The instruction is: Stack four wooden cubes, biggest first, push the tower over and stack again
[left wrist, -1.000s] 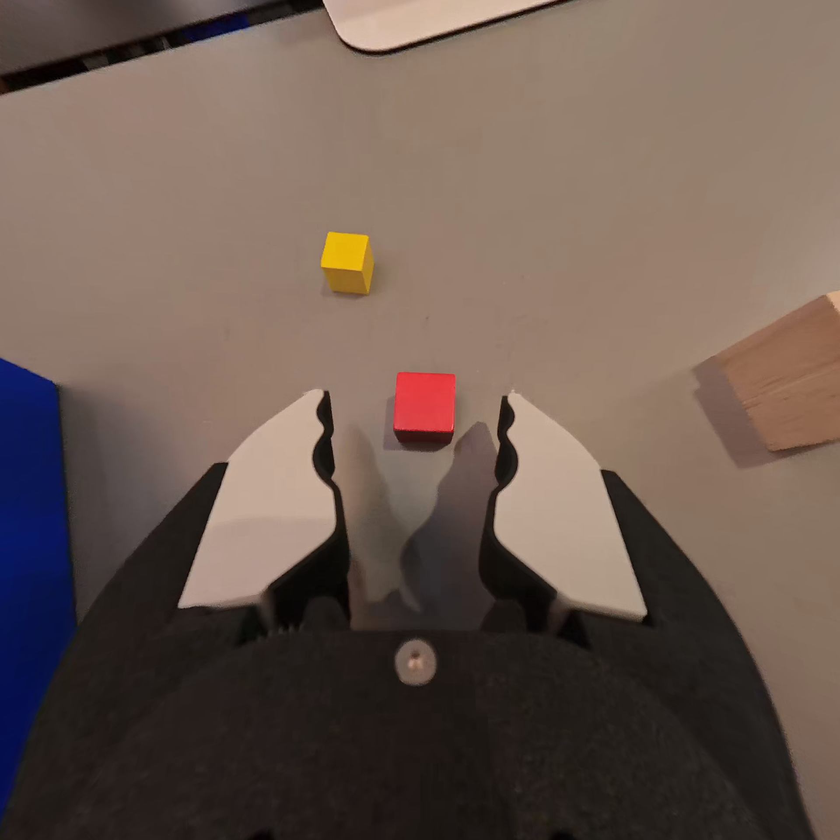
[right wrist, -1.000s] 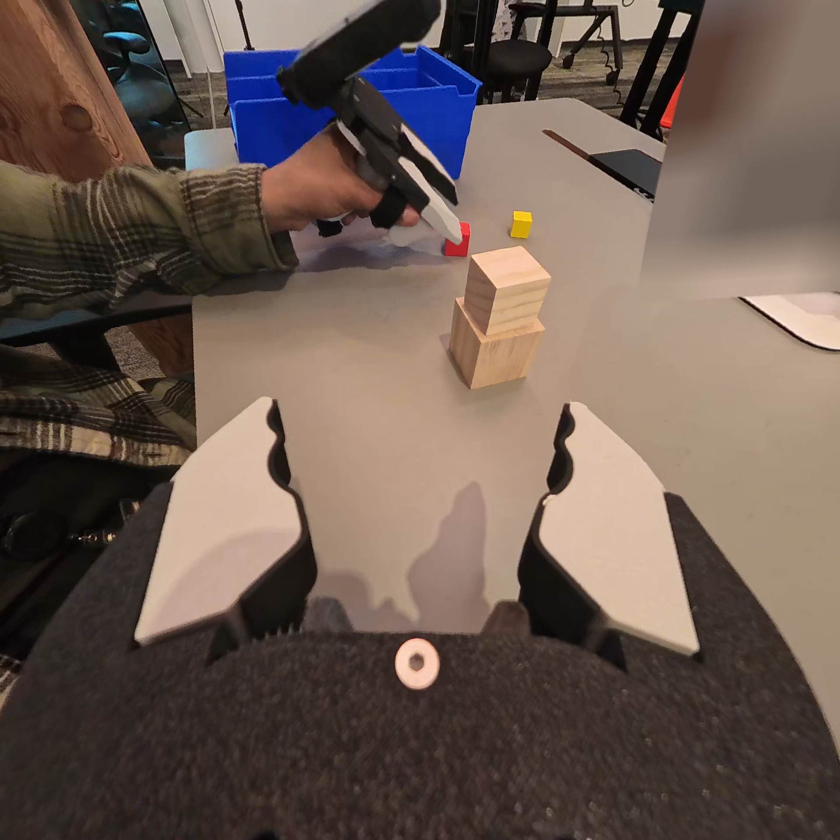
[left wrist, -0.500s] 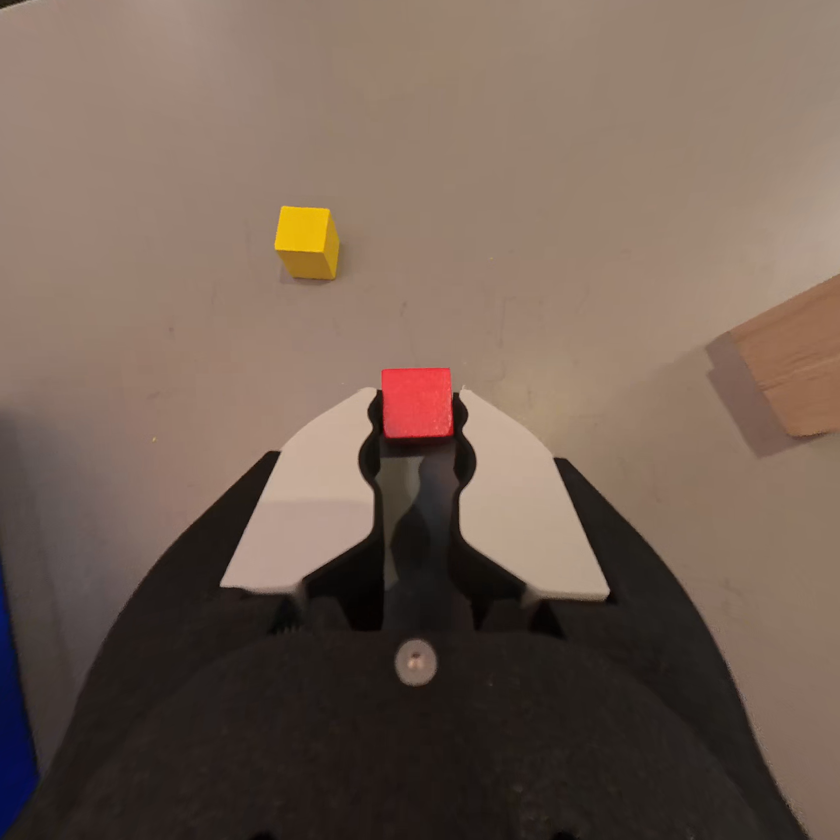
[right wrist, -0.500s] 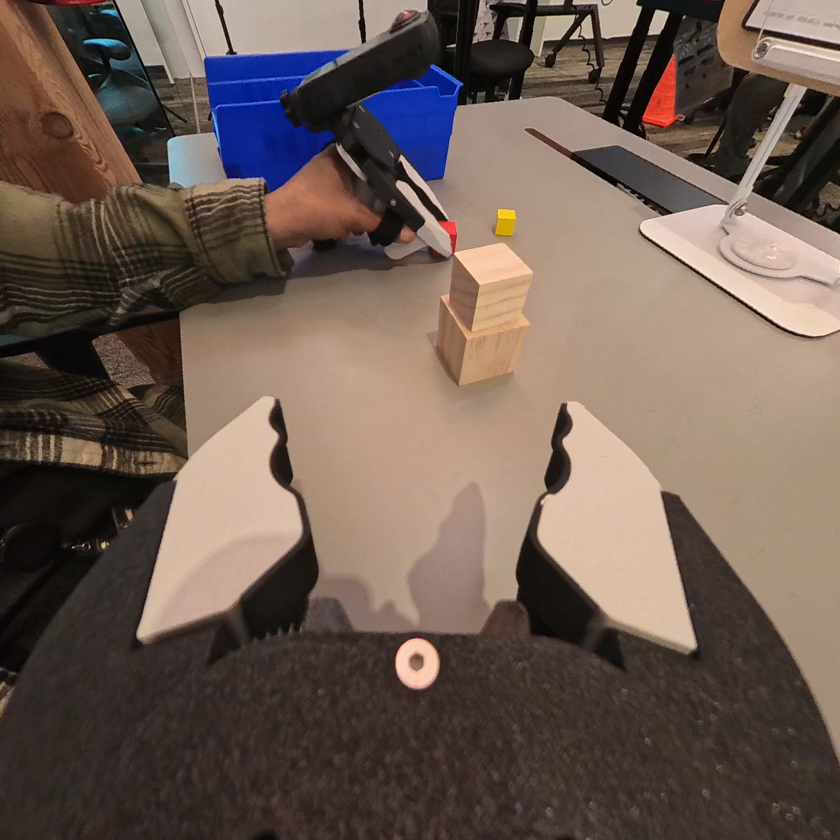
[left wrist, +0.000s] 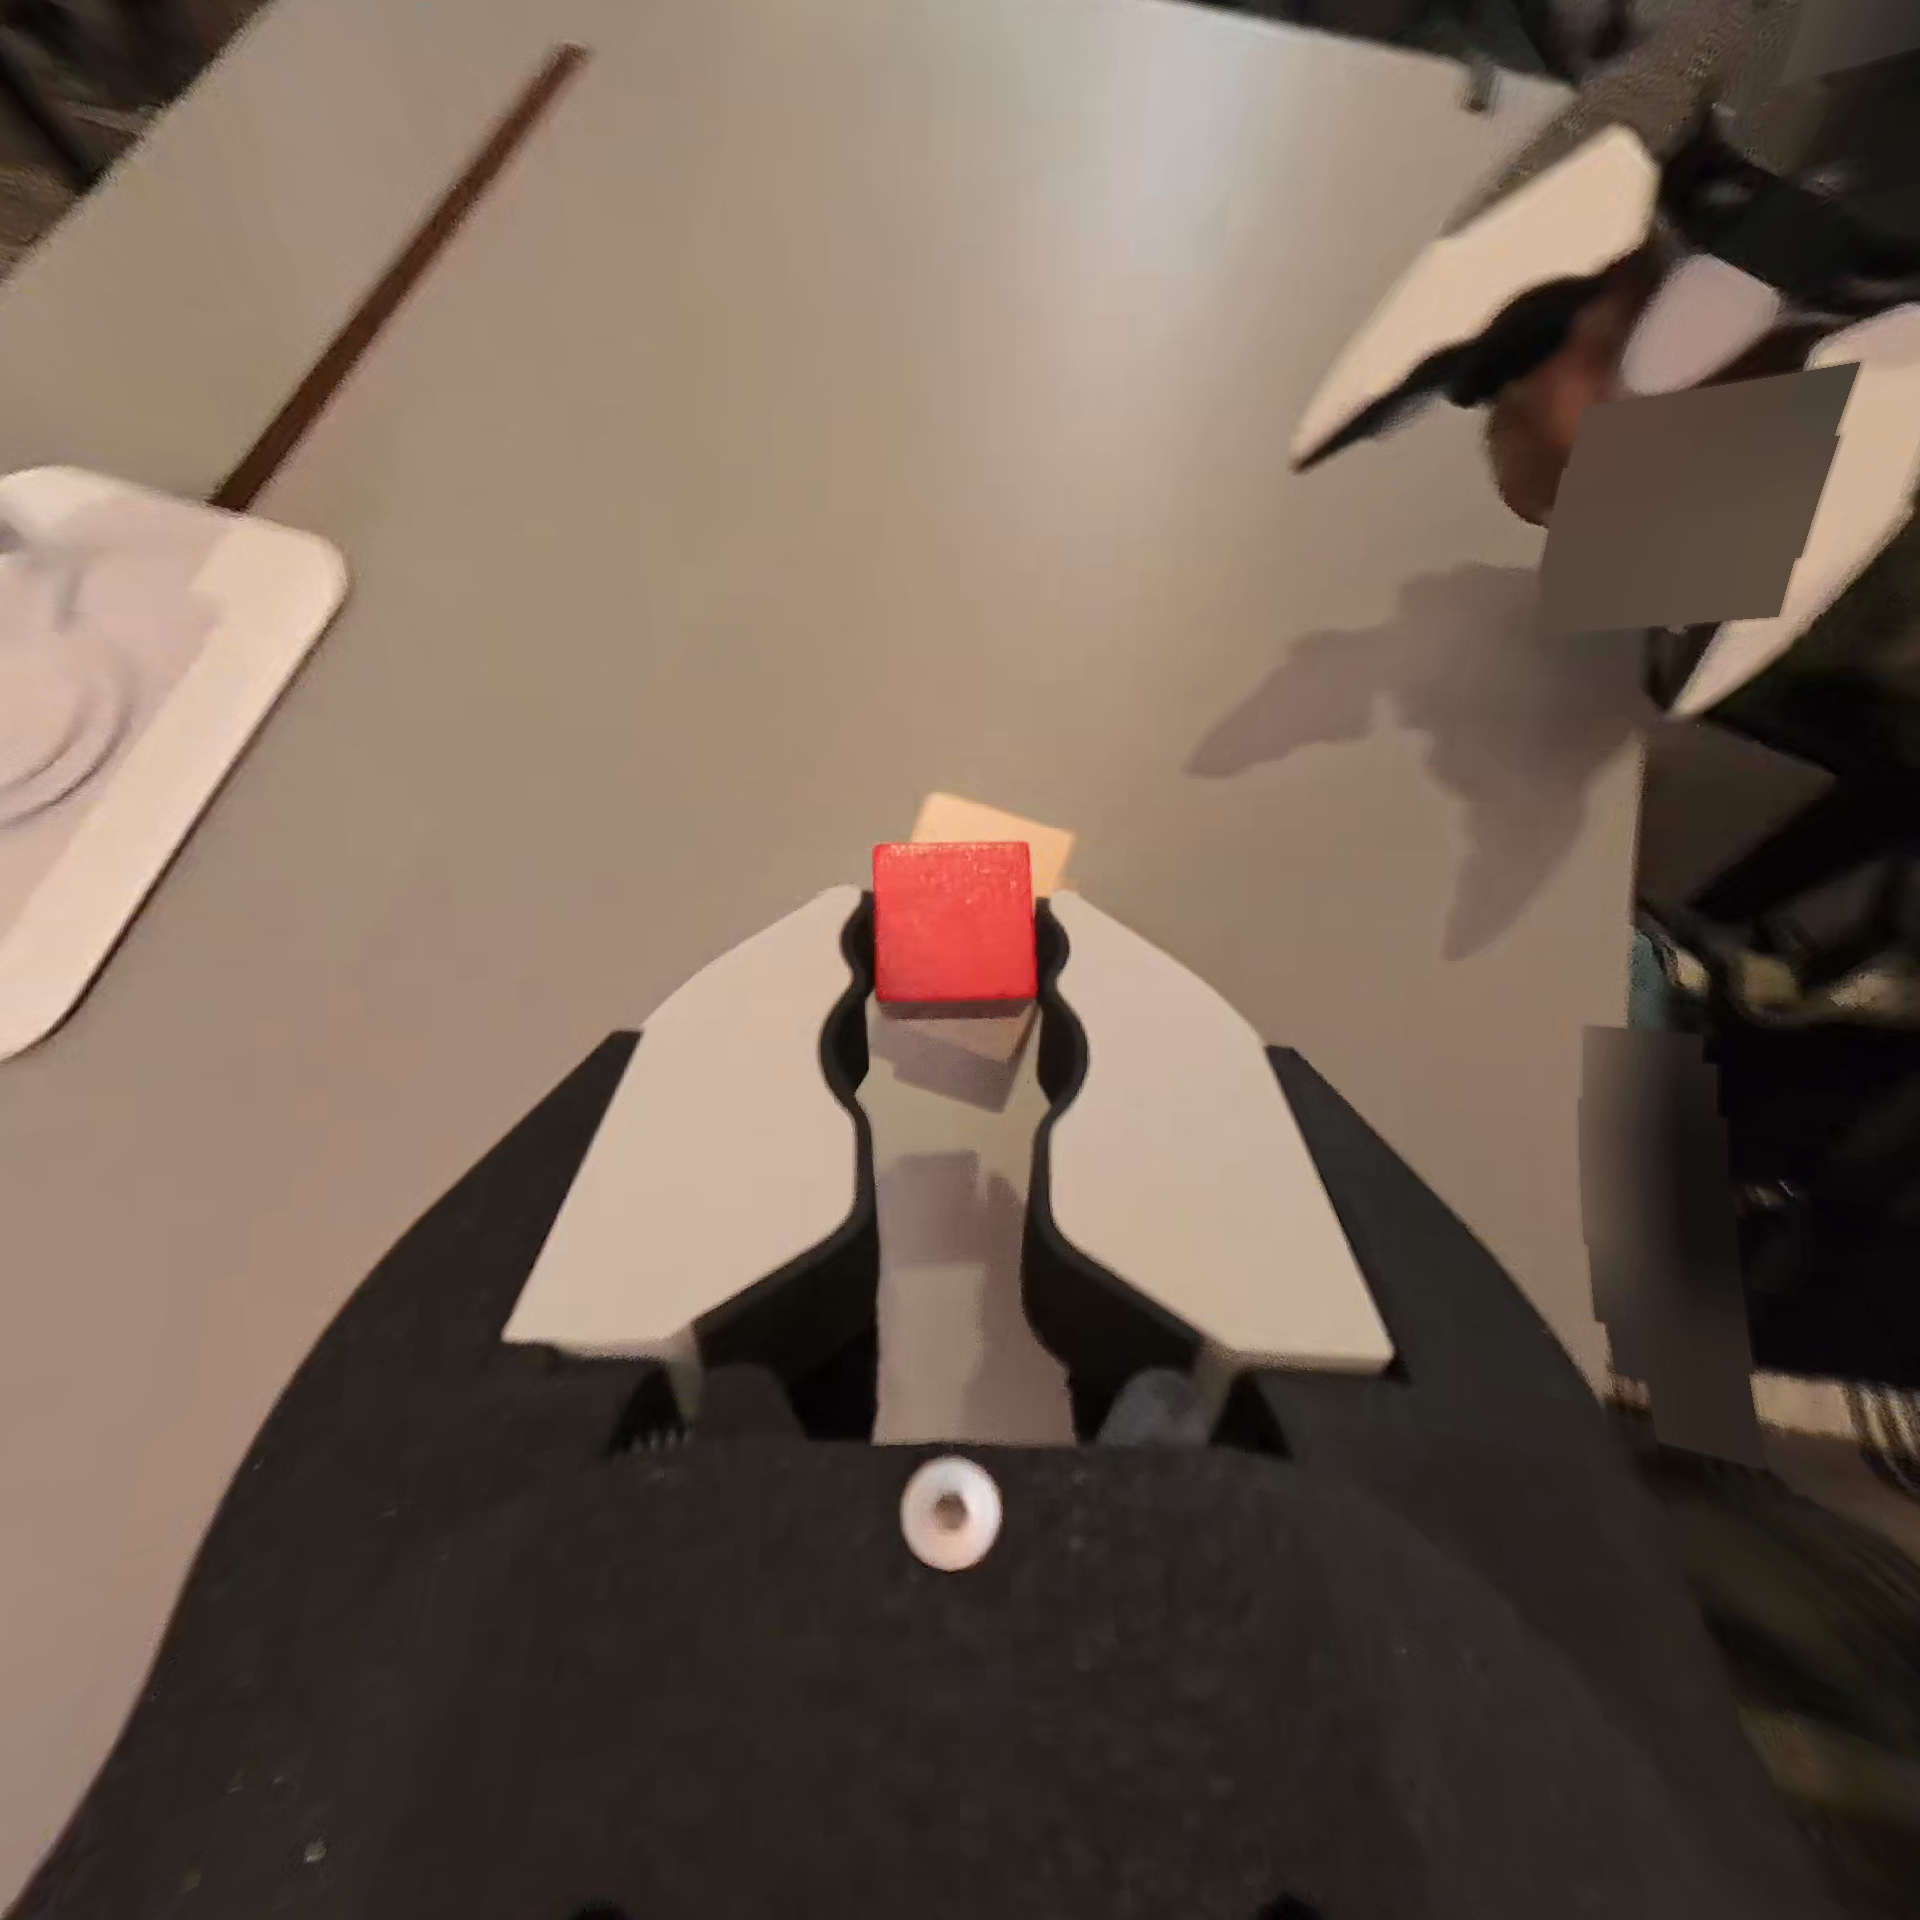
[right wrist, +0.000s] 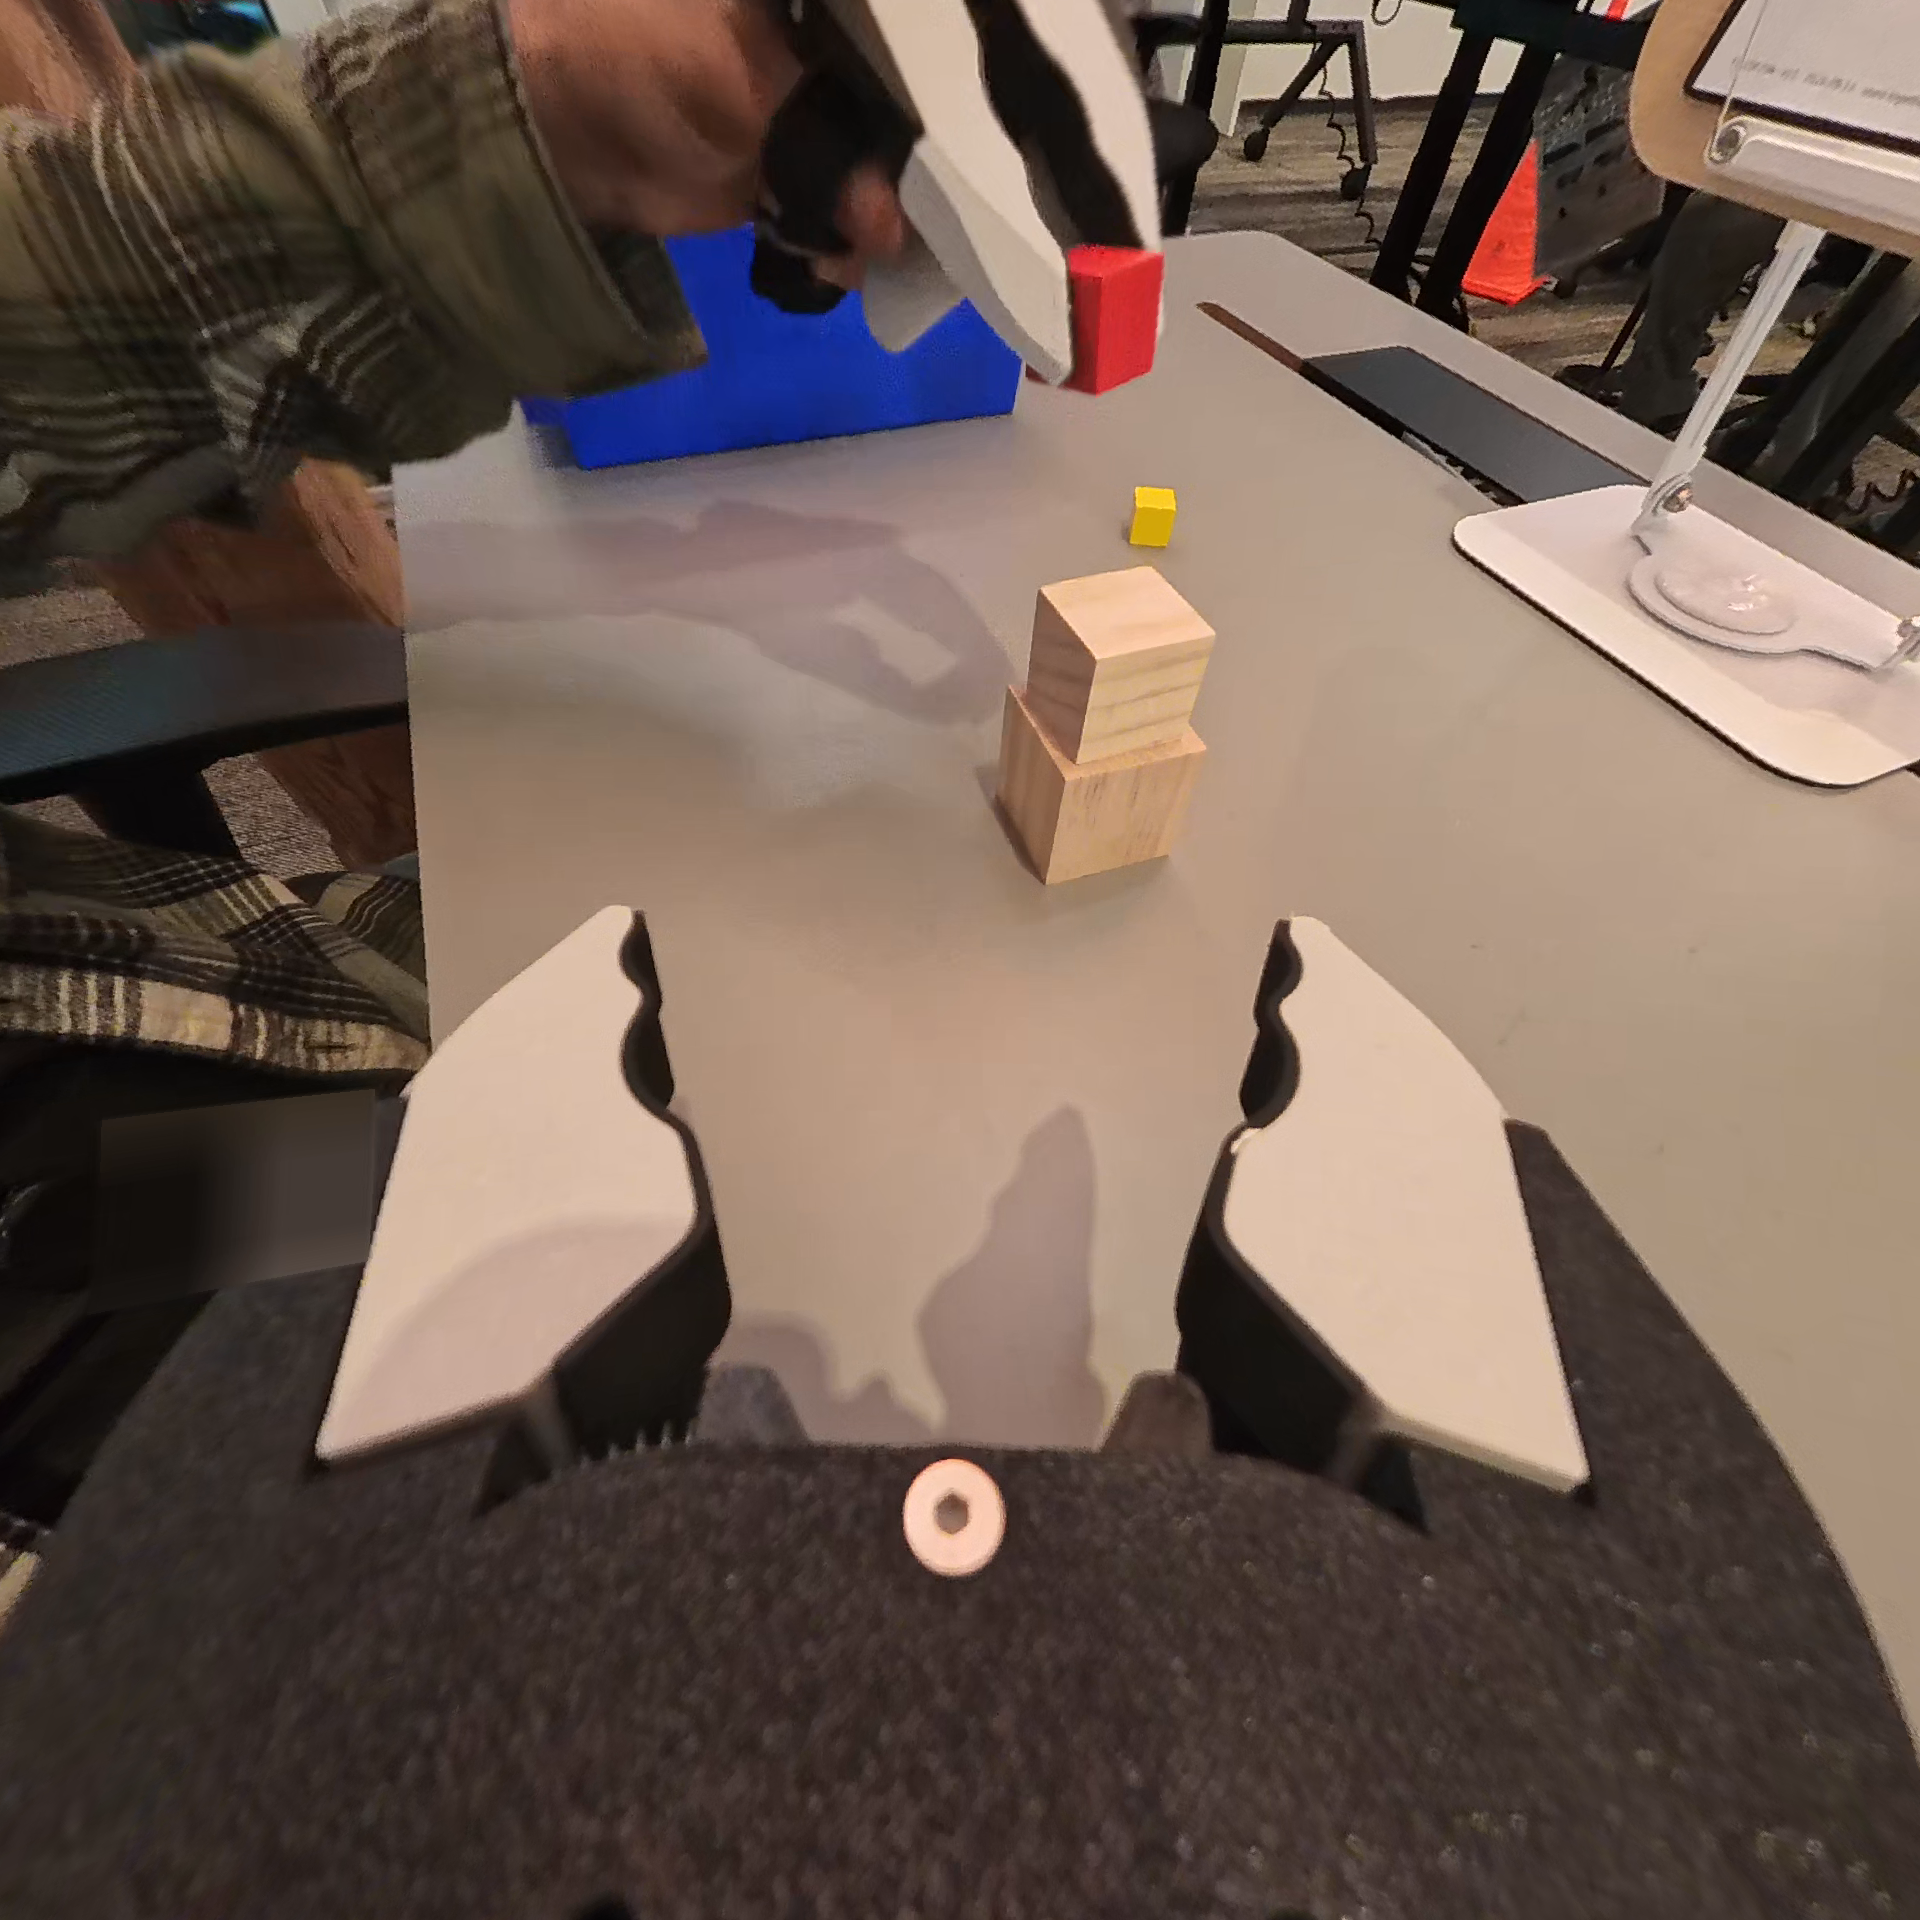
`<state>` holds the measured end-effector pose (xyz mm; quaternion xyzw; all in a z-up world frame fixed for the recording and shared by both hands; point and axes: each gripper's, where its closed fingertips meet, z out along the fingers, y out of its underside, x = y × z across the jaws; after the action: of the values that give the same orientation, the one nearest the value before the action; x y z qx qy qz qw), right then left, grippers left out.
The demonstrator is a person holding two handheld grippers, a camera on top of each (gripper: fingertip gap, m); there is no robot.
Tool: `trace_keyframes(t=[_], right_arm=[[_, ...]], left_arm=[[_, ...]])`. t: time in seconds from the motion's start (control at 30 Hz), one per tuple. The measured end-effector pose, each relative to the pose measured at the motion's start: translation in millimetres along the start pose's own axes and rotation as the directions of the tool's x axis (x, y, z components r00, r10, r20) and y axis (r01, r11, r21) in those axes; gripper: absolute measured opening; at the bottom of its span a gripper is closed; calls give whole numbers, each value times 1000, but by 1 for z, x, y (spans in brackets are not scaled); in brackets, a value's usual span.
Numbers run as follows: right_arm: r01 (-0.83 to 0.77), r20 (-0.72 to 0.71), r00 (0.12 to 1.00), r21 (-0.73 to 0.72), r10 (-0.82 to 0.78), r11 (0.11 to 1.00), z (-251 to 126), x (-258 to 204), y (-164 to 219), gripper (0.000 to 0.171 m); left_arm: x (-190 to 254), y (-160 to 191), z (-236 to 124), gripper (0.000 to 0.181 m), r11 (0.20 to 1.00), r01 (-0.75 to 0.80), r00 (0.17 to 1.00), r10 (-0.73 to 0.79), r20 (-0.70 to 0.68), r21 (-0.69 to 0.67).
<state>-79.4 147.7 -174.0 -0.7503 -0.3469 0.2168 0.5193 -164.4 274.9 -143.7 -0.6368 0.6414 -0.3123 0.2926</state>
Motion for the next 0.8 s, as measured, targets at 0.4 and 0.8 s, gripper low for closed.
trace_keyframes(t=[0.4,0.8], right_arm=[[-6,3,1000,4,6,1000,-3,3,2,107],[-13,3,1000,-4,13,1000,-2,5,5,107]], left_arm=[[17,2,44,28,965,-171,972,132,-196,-200],[13,11,55,28,978,-143,961,102,-256,-150]])
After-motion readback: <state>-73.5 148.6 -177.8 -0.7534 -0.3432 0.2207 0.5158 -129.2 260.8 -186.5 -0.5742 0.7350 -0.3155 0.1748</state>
